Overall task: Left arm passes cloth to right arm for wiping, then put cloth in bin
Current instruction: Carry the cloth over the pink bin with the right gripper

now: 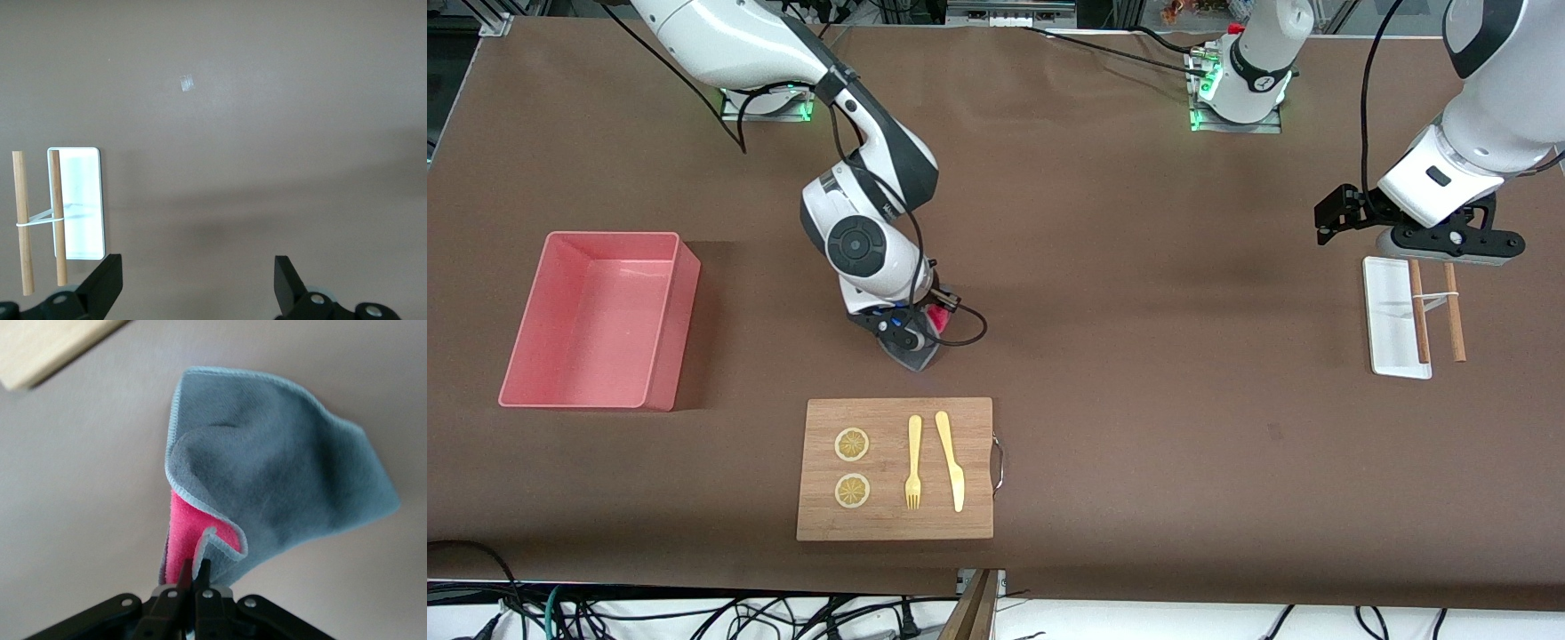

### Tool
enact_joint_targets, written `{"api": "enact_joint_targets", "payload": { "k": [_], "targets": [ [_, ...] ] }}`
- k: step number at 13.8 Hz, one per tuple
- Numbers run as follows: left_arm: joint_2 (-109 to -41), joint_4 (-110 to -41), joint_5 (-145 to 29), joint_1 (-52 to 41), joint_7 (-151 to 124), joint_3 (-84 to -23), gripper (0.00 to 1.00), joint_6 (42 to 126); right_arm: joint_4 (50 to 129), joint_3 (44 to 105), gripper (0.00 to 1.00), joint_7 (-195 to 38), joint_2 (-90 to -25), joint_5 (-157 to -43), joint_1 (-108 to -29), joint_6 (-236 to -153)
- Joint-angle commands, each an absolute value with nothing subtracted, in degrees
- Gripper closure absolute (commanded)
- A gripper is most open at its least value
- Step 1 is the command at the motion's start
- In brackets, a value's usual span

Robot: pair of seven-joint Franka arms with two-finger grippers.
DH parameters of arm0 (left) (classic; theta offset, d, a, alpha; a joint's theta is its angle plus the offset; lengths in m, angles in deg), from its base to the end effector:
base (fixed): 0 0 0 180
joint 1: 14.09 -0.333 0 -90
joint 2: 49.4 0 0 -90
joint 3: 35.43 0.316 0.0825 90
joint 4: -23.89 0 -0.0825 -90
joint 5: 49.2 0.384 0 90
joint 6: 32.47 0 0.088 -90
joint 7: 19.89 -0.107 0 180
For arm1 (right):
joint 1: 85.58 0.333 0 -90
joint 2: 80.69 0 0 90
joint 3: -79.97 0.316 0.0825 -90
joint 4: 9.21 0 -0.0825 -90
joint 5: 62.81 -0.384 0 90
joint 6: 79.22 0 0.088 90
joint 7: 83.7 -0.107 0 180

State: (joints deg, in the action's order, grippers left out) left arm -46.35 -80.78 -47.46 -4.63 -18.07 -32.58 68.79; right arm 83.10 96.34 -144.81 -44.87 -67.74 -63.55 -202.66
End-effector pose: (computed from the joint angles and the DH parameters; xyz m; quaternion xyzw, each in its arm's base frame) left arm 0.5424 -0.0596 0.5489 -0.9989 0.0448 0.0022 0.0138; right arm 0.5502 0.4087 0.2698 -0.9625 0.2421 0.1098 0.0536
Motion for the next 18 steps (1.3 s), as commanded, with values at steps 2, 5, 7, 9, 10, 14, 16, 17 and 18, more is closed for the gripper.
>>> {"api": "enact_joint_targets", "payload": {
  "k": [2, 5, 7, 9, 10, 14, 16, 17, 18],
  "targets": [
    [-46.9, -79.1, -46.1, -5.4, -17.3, -32.3, 0.0, 67.5, 86.1, 97.0, 1.0, -141.6, -45.8, -68.3, -66.1, -200.9],
    [-47.4, -78.2, -47.6, -6.5, -17.2, -32.4, 0.0, 66.6, 88.5, 92.5, 1.0, -128.6, -46.8, -68.1, -69.5, -197.2],
    [-47.7, -76.9, -47.7, -6.6, -17.2, -32.4, 0.0, 66.6, 88.9, 89.0, 1.0, -119.5, -47.8, -68.0, -71.3, -194.7],
    [-47.9, -76.9, -47.7, -6.7, -17.0, -32.4, 0.0, 66.6, 89.0, 85.5, 1.0, -111.3, -49.1, -66.8, -72.7, -192.0],
    [-48.0, -76.7, -47.7, -6.7, -16.3, -32.4, 0.0, 66.6, 89.0, 83.4, 1.0, -107.5, -49.9, -65.1, -72.8, -190.3],
    [-48.6, -76.3, -47.7, -6.7, -15.9, -32.4, 0.0, 66.8, 89.0, 78.4, 1.0, -93.6, -52.7, -63.7, -75.1, -186.9],
    [-49.3, -74.2, -47.6, -6.8, -15.9, -32.4, 0.0, 66.7, 88.7, 78.2, 1.0, -92.6, -55.5, -63.7, -75.8, -185.1],
    [-49.7, -73.9, -47.6, -6.8, -15.9, -32.4, 0.0, 66.7, 88.1, 78.2, 1.0, -92.6, -57.4, -63.4, -75.9, -182.5],
    [-50.2, -73.2, -47.6, -6.7, -15.8, -32.4, 0.0, 66.7, 87.7, 78.2, 1.0, -92.4, -59.4, -63.3, -76.0, -180.6]
  ]
}}
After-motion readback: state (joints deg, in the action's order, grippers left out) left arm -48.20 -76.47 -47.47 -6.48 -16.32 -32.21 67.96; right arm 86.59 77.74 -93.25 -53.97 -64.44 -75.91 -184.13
